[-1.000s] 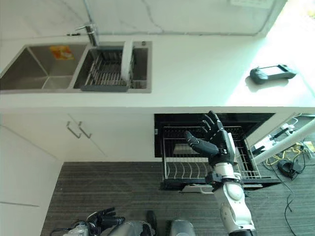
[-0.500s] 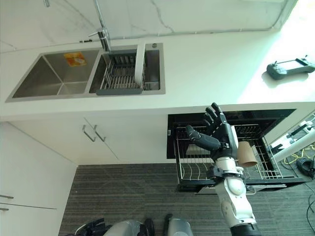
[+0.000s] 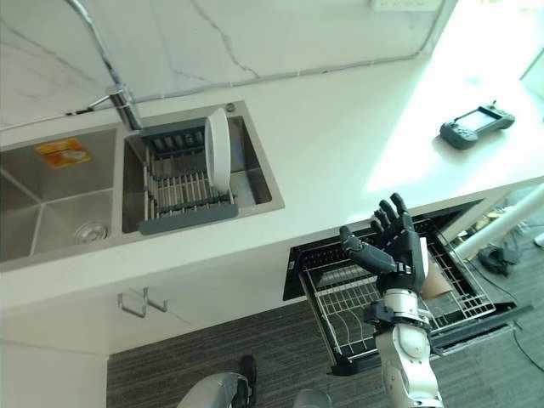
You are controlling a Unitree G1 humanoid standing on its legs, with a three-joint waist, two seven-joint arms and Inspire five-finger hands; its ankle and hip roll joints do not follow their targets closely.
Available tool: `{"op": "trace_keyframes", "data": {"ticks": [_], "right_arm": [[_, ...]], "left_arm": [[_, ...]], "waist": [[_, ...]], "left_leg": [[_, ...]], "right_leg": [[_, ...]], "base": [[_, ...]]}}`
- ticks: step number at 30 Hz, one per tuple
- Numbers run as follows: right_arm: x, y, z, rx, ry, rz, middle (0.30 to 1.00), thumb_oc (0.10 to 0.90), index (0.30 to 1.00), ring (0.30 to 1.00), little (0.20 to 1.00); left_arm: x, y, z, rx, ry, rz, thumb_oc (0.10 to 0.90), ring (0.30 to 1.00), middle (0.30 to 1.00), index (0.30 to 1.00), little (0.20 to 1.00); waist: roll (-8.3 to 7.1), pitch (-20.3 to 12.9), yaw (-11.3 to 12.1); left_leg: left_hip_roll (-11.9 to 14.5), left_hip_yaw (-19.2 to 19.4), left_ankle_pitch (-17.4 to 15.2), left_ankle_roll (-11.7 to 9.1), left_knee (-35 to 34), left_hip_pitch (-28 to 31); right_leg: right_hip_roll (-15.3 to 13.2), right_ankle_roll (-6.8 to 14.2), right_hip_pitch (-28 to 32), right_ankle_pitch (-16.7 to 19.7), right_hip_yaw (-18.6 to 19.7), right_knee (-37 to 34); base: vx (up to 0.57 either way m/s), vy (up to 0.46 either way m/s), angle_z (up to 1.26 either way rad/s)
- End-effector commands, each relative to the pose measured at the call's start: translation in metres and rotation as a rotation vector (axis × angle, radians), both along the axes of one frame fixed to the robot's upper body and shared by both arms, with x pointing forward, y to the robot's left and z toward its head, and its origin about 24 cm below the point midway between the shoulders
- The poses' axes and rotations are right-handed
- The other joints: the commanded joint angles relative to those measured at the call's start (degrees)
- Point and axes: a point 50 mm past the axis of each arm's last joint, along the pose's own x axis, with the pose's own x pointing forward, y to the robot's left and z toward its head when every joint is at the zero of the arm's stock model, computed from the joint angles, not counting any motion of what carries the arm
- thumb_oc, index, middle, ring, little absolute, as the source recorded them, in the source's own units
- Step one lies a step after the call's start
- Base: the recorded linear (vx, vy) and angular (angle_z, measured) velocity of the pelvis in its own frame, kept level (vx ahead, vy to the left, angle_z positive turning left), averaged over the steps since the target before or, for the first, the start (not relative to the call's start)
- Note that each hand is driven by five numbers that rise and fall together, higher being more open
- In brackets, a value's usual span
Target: Place the dishes in the dishwasher.
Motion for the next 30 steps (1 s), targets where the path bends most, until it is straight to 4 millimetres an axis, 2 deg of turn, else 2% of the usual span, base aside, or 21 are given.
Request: {"op": "trace_keyframes", "data": {"ticks": [1,4,6,9,11,15,17,18,20,22,23,25,28,30], "right_arm": [[0.022,0.012,0.079,-0.102,-0.386,0.083,0.900,0.800,0.900,0.900,0.900],[0.024,0.017,0.079,-0.095,-0.388,0.105,0.900,0.800,0.900,0.900,0.900],[0.028,0.024,0.080,-0.097,-0.398,0.155,0.900,0.800,0.900,0.900,0.900],[0.032,0.032,0.087,-0.100,-0.428,0.214,0.900,0.800,0.900,0.900,0.900],[0.035,0.037,0.093,-0.104,-0.451,0.243,0.900,0.800,0.900,0.900,0.900],[0.036,0.044,0.103,-0.125,-0.500,0.273,0.900,0.800,0.900,0.900,0.900],[0.031,0.048,0.110,-0.138,-0.543,0.300,0.900,0.800,0.900,0.900,0.900],[0.029,0.049,0.113,-0.144,-0.558,0.310,0.900,0.800,0.900,0.900,0.900],[0.029,0.056,0.120,-0.153,-0.580,0.338,0.900,0.800,0.900,0.900,0.900],[0.030,0.061,0.128,-0.165,-0.607,0.343,0.900,0.800,0.900,0.900,0.900],[0.032,0.061,0.133,-0.167,-0.613,0.332,0.900,0.800,0.900,0.900,0.900],[0.031,0.060,0.138,-0.150,-0.627,0.324,0.900,0.800,0.900,0.900,0.900],[0.029,0.065,0.142,-0.134,-0.635,0.339,0.900,0.800,0.900,0.900,0.900],[0.036,0.072,0.144,-0.113,-0.619,0.342,0.900,0.800,0.900,0.900,0.900]], "left_arm": [[0.019,0.003,0.006,0.007,-0.103,0.002,0.800,0.900,0.900,0.900,0.900],[0.019,0.005,0.006,0.014,-0.096,0.010,0.800,0.900,0.900,0.900,0.900],[0.015,0.006,0.006,0.020,-0.093,0.048,0.800,0.900,0.900,0.900,0.900],[0.014,0.007,0.006,0.022,-0.095,0.083,0.800,0.900,0.900,0.900,0.900],[0.013,0.011,0.006,0.033,-0.091,0.104,0.800,0.900,0.900,0.900,0.900],[0.009,0.010,0.006,0.045,-0.092,0.084,0.800,0.900,0.900,0.900,0.900],[0.002,0.008,0.004,0.059,-0.081,0.086,0.800,0.900,0.900,0.900,0.900],[0.002,0.008,0.004,0.061,-0.078,0.081,0.800,0.900,0.900,0.900,0.900],[-0.002,0.006,0.003,0.058,-0.074,0.068,0.800,0.900,0.900,0.900,0.900],[-0.008,0.001,0.002,0.049,-0.059,0.050,0.800,0.900,0.900,0.900,0.900],[-0.007,0.002,0.002,0.050,-0.050,0.039,0.800,0.900,0.900,0.900,0.900],[-0.004,0.000,0.001,0.050,-0.043,0.026,0.800,0.900,0.900,0.900,0.900],[-0.001,-0.003,0.000,0.058,-0.045,0.019,0.800,0.900,0.900,0.900,0.900],[-0.005,-0.002,0.000,0.061,-0.039,0.002,0.800,0.900,0.900,0.900,0.900]], "waist": [[2.47,-0.3,2.8],[2.32,-0.8,3.5],[1.94,-1.2,5.1],[1.31,-0.4,6.3],[1.13,-0.3,6.5],[0.59,-0.5,6.4],[-0.41,-0.4,6.3],[-0.63,0.0,6.5],[-0.21,0.4,7.0],[0.41,0.3,7.3],[0.51,0.0,7.1],[0.56,-1.1,7.1],[0.79,-2.2,7.5],[1.09,-3.0,8.4]], "left_leg": [[1.5,-4.6,-10.6,-1.7,1.2,2.5],[1.4,-3.9,-11.6,-1.0,1.2,2.7],[2.1,-1.8,-12.0,-1.3,1.2,2.7],[2.5,-0.1,-11.9,-2.1,1.2,3.1],[2.2,-1.0,-11.3,-2.7,1.2,2.6],[3.1,1.6,-10.4,-3.8,1.2,2.6],[1.5,2.3,-11.1,-3.9,1.2,5.4],[1.2,2.0,-9.8,-3.8,1.2,5.0],[2.1,-0.5,-8.6,-5.2,1.2,4.0],[5.2,-1.3,-6.4,-8.4,1.2,0.6],[6.3,0.9,-7.0,-8.3,1.2,0.3],[7.5,2.1,-7.1,-9.1,1.2,-0.5],[6.8,1.3,-8.7,-8.7,1.2,0.8],[6.0,0.4,-9.8,-8.2,1.2,2.3]], "right_leg": [[3.0,0.8,3.0,3.7,-1.3,-4.1],[3.4,1.3,2.4,4.8,-3.0,-3.3],[3.9,1.4,2.5,4.7,-7.2,-3.6],[4.5,0.7,1.4,4.3,-9.0,-4.1],[5.1,-0.4,0.7,2.3,-7.8,-4.1],[5.1,-1.3,0.3,1.1,-8.5,-4.1],[4.3,-1.5,1.5,0.4,-8.1,-4.1],[4.0,-2.0,1.2,1.4,-8.3,-4.1],[4.5,-2.2,1.5,1.3,-7.4,-4.1],[4.7,-2.2,2.6,0.0,-7.1,-4.1],[4.0,-2.0,2.9,-0.6,-8.2,-4.1],[2.6,-1.6,2.9,-1.2,-9.5,-4.1],[1.2,-1.1,3.0,-1.3,-10.6,-4.1],[0.7,-0.9,3.1,-1.1,-11.3,-4.1]], "base": [[0.00,0.134,-0.11],[0.01,0.078,-0.05],[-0.03,-0.009,-0.26],[-0.08,-0.080,-0.97],[-0.10,-0.192,-0.34],[-0.04,-0.171,0.09],[0.11,-0.129,0.22],[0.05,-0.034,0.32],[-0.01,0.046,0.17],[0.10,0.119,-0.08],[0.11,0.128,-0.20],[0.08,0.140,0.17],[0.12,0.140,0.23],[0.09,0.122,0.13]]}}
